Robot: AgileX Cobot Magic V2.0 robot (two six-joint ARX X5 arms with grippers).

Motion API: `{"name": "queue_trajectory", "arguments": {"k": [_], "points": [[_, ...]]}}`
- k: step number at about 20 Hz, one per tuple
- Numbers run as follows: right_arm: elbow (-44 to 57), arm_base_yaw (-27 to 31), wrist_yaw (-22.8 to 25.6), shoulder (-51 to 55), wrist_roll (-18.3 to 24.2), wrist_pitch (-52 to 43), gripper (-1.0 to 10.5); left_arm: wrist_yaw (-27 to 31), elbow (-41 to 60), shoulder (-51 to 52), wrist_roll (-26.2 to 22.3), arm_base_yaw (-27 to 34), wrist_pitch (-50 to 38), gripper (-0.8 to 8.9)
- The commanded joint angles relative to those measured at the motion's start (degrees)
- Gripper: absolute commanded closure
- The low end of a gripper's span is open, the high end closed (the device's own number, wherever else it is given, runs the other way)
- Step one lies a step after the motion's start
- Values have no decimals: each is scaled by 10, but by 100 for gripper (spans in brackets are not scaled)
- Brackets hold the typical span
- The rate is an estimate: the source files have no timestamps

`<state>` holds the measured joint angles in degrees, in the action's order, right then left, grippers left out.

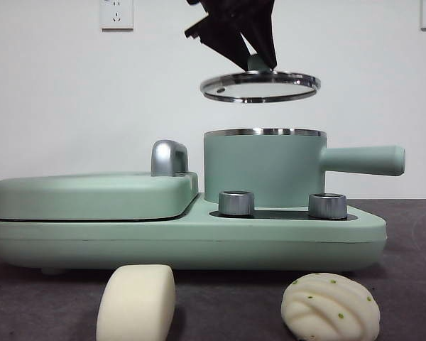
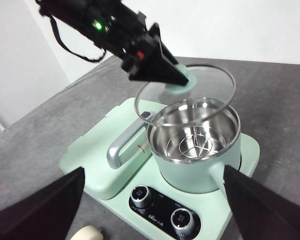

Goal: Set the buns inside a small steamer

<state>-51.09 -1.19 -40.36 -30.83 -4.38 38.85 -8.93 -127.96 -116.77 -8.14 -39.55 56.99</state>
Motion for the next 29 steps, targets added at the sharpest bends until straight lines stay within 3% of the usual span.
{"name": "queue_trajectory", "arguments": {"k": [1, 6, 10, 15, 21, 25, 29], "points": [[-10, -2, -2, -2, -6, 7, 505, 0, -42, -8, -2, 9, 0, 699], [-11, -16, -4, -25, -8, 55, 506, 0, -50, 7, -2, 59, 5, 699], [-11, -98, 6, -73, -39, 69, 507, -1, -51, 14, -2, 111, 8, 699], [-18, -270, 113, -168, -95, 66, 507, 0, -51, 14, -1, 175, 20, 699], [-80, -479, 239, -352, -167, 64, 507, -1, -51, 14, 1, 231, 17, 699], [-140, -546, 286, -482, -192, 64, 507, -1, -51, 14, 3, 249, 17, 699], [-163, -564, 290, -585, -209, 31, 507, -1, -51, 14, 5, 250, 17, 699]]}}
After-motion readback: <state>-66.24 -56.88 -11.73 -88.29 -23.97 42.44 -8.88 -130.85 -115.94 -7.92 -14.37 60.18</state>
